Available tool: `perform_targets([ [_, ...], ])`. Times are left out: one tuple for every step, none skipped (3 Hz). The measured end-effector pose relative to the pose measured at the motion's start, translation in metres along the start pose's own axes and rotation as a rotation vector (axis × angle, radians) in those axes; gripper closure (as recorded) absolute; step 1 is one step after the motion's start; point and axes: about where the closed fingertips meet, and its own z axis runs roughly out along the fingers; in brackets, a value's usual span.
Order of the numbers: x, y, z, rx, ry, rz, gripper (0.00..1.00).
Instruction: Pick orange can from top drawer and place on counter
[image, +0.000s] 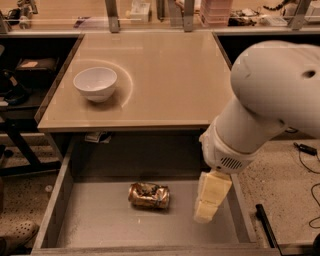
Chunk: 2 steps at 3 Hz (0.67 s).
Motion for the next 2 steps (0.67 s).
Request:
perform_targets([
  [-0.001,-0.001,0.052,-0.039,-0.010,0.044,0.00],
  [-0.006,-0.005,0.087,-0.070,-0.019,0.067,0.00],
])
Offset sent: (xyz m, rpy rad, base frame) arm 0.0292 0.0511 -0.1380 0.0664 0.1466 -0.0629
